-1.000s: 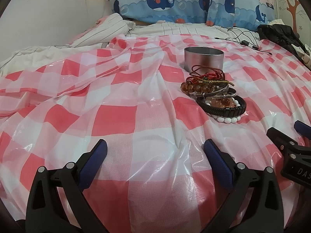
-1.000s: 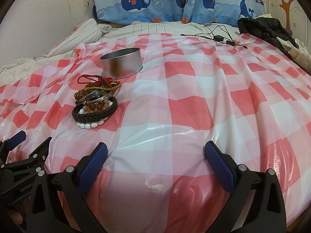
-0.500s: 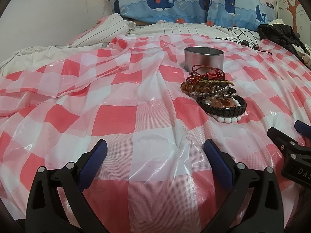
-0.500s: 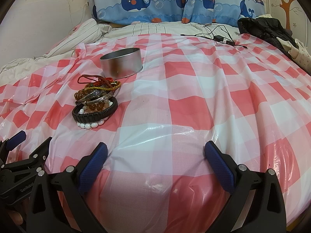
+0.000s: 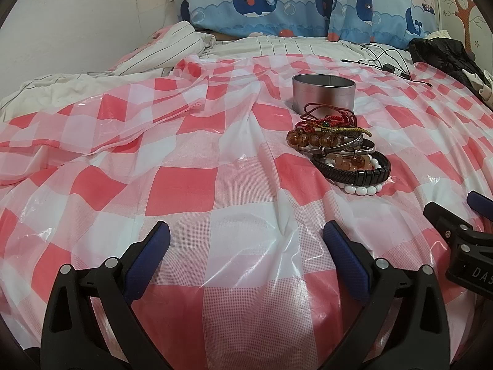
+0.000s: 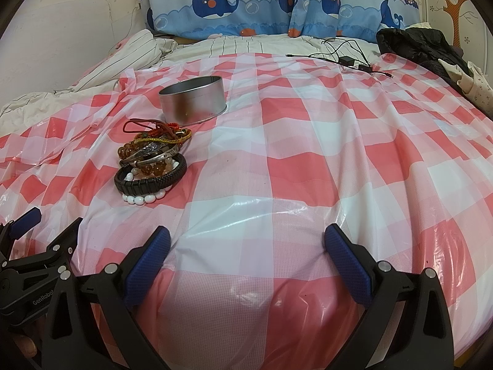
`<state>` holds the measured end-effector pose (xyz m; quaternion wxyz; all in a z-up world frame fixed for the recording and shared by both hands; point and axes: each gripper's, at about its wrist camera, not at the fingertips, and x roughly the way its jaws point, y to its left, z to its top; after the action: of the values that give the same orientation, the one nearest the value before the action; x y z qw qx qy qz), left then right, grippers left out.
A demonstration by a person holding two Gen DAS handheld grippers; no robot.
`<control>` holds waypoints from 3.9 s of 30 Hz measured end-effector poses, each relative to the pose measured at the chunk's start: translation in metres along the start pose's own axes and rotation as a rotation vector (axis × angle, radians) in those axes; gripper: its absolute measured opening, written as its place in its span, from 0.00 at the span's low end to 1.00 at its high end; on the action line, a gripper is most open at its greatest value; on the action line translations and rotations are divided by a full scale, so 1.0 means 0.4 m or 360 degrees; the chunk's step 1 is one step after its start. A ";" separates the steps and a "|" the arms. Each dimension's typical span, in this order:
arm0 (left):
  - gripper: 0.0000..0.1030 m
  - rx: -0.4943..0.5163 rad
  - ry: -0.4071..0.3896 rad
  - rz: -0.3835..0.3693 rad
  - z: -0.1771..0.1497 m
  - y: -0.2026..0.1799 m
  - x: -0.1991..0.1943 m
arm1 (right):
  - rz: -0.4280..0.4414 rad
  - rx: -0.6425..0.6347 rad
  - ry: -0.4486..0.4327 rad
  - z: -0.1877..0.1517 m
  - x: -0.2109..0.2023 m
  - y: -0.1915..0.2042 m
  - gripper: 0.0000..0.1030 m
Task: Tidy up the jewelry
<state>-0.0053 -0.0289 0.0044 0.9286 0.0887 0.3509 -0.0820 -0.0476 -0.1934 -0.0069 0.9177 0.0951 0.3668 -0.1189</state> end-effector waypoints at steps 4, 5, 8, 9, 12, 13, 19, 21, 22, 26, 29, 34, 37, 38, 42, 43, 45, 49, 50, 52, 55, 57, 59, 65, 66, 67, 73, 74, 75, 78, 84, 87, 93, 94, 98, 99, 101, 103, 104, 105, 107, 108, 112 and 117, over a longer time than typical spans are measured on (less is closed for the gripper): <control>0.93 0.0000 -0.0001 0.0001 0.000 -0.001 0.000 | 0.0000 0.0000 0.0000 0.000 0.000 0.000 0.93; 0.93 0.0000 -0.0001 0.0001 0.000 -0.001 0.000 | 0.0000 0.0000 0.0000 0.000 0.000 0.000 0.93; 0.93 0.0001 -0.0001 0.0002 0.000 -0.001 0.000 | 0.0000 0.0000 0.0000 0.000 0.000 0.000 0.93; 0.93 0.0001 -0.0001 0.0002 0.000 -0.001 0.000 | -0.0001 -0.0001 0.0000 0.000 0.000 0.000 0.93; 0.93 0.0001 -0.0002 0.0002 -0.001 -0.002 0.000 | -0.0001 0.0000 0.0000 0.000 0.000 0.000 0.93; 0.93 0.0001 -0.0002 0.0003 -0.001 -0.002 0.000 | -0.0001 0.0000 0.0000 0.001 -0.001 0.000 0.93; 0.93 0.0001 -0.0003 0.0003 -0.001 -0.002 0.000 | -0.0001 -0.0001 0.0000 0.000 0.000 0.000 0.93; 0.93 0.0001 -0.0003 0.0003 -0.001 -0.002 0.000 | 0.0000 0.0000 0.0000 0.001 0.000 0.000 0.93; 0.93 0.0001 -0.0003 0.0003 -0.001 -0.002 0.000 | 0.0002 0.0002 0.0000 0.001 -0.001 -0.001 0.93; 0.93 0.0002 -0.0003 0.0004 -0.001 -0.003 0.000 | 0.0003 0.0004 -0.0001 0.000 -0.003 0.001 0.93; 0.93 0.0002 -0.0004 0.0005 -0.001 -0.003 0.000 | 0.0005 0.0006 -0.0001 0.000 -0.002 0.001 0.93; 0.93 0.0002 -0.0003 0.0006 -0.001 -0.003 0.000 | 0.0003 0.0005 -0.0001 0.000 -0.003 0.003 0.93; 0.93 -0.0003 0.0004 0.0005 -0.002 0.006 0.004 | 0.0003 0.0005 0.0003 0.001 -0.002 0.003 0.93; 0.93 -0.0007 0.0009 0.0003 -0.002 0.010 0.006 | 0.0003 0.0003 0.0004 0.000 -0.002 0.003 0.93; 0.93 -0.0046 0.0049 -0.0036 0.004 0.029 0.009 | 0.0038 0.0013 0.0021 0.007 -0.015 -0.003 0.93; 0.93 -0.0056 0.0067 -0.0057 0.008 0.035 0.009 | 0.0064 0.0030 0.0009 0.009 -0.021 -0.007 0.93; 0.93 -0.0056 0.0081 -0.0110 0.017 0.039 0.003 | 0.0127 0.0054 -0.0039 0.017 -0.034 -0.014 0.93; 0.93 -0.0031 0.0001 -0.0128 0.038 0.044 -0.026 | 0.0202 0.0048 -0.0103 0.041 -0.058 -0.012 0.93; 0.93 -0.0029 -0.0005 -0.0156 0.044 0.047 -0.029 | 0.0219 0.0044 -0.0095 0.049 -0.057 -0.010 0.93; 0.93 -0.0017 0.0006 -0.0207 0.062 0.056 -0.033 | 0.0269 0.0028 -0.0076 0.066 -0.051 -0.002 0.93; 0.93 0.0062 0.0039 -0.0272 0.102 0.058 -0.031 | 0.0319 -0.0095 -0.0044 0.110 -0.027 0.035 0.93; 0.93 0.0152 0.0025 -0.0322 0.132 0.051 -0.028 | 0.0315 -0.0184 -0.0029 0.138 -0.012 0.057 0.93; 0.93 0.0263 -0.0029 -0.0401 0.159 0.037 -0.026 | 0.0295 -0.0236 0.0000 0.166 0.008 0.062 0.93; 0.83 0.0552 -0.0148 -0.0661 0.236 -0.030 0.026 | 0.0303 -0.0084 0.0033 0.182 0.037 -0.009 0.93; 0.79 0.0573 -0.0141 -0.0691 0.250 -0.038 0.042 | 0.0316 -0.0050 0.0046 0.180 0.041 -0.019 0.93; 0.76 0.0574 -0.0137 -0.0728 0.258 -0.040 0.053 | 0.0340 -0.0008 0.0061 0.177 0.046 -0.030 0.93; 0.57 0.0581 -0.0065 -0.0801 0.276 -0.061 0.113 | 0.0412 0.0064 0.0058 0.180 0.046 -0.037 0.93; 0.57 0.0606 -0.0069 -0.0802 0.273 -0.067 0.114 | 0.0423 0.0072 0.0062 0.180 0.048 -0.038 0.93; 0.57 0.0635 -0.0077 -0.0794 0.270 -0.073 0.113 | 0.0427 0.0077 0.0065 0.180 0.049 -0.038 0.93; 0.57 0.0668 -0.0074 -0.0770 0.272 -0.087 0.124 | 0.0436 0.0083 0.0077 0.177 0.052 -0.036 0.93; 0.02 0.0696 0.0048 -0.0758 0.279 -0.098 0.163 | 0.0425 0.0068 0.0088 0.173 0.060 -0.027 0.93; 0.00 0.0628 0.0096 -0.0826 0.284 -0.084 0.161 | 0.0427 0.0072 0.0088 0.172 0.061 -0.027 0.93; 0.00 0.0240 0.0023 -0.1042 0.328 0.016 0.132 | 0.0432 0.0032 0.0088 0.170 0.061 -0.014 0.93; 0.00 0.0240 0.0005 -0.1054 0.331 0.021 0.125 | 0.0431 0.0029 0.0093 0.169 0.064 -0.012 0.93; 0.16 0.0437 0.0011 -0.0983 0.316 -0.015 0.119 | 0.0439 0.0036 0.0107 0.166 0.069 -0.008 0.93; 0.43 0.0502 0.0020 -0.0951 0.308 -0.035 0.123 | 0.0442 0.0036 0.0109 0.165 0.070 -0.007 0.93; 0.56 0.0593 -0.0028 -0.0896 0.300 -0.058 0.119 | 0.0447 0.0036 0.0113 0.164 0.071 -0.005 0.93; 0.56 0.0668 -0.0017 -0.0855 0.293 -0.080 0.130 | 0.0454 0.0037 0.0114 0.164 0.071 -0.005 0.93; 0.49 0.0673 0.0003 -0.0839 0.290 -0.083 0.137 | 0.0458 0.0037 0.0114 0.164 0.071 -0.004 0.93; 0.23 0.0673 0.0047 -0.0822 0.286 -0.085 0.150 | 0.0463 0.0036 0.0114 0.163 0.071 -0.002 0.93; 0.02 0.0662 0.0153 -0.0759 0.280 -0.085 0.185 | 0.0471 0.0035 0.0114 0.162 0.070 0.000 0.93; 0.01 0.0632 0.0177 -0.0784 0.278 -0.076 0.192 | 0.0475 0.0034 0.0114 0.161 0.070 0.001 0.93; 0.01 0.0394 0.0137 -0.1026 0.308 -0.027 0.167 | 0.0477 0.0033 0.0114 0.161 0.069 0.004 0.93; 0.01 0.0039 -0.0007 -0.1232 0.349 0.073 0.137 | 0.0458 0.0006 0.0108 0.160 0.066 0.011 0.93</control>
<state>0.1305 -0.0367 0.0738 0.8286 -0.0393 0.3555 -0.4307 0.0140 -0.2101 0.0208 0.9122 0.1525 0.3799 0.0164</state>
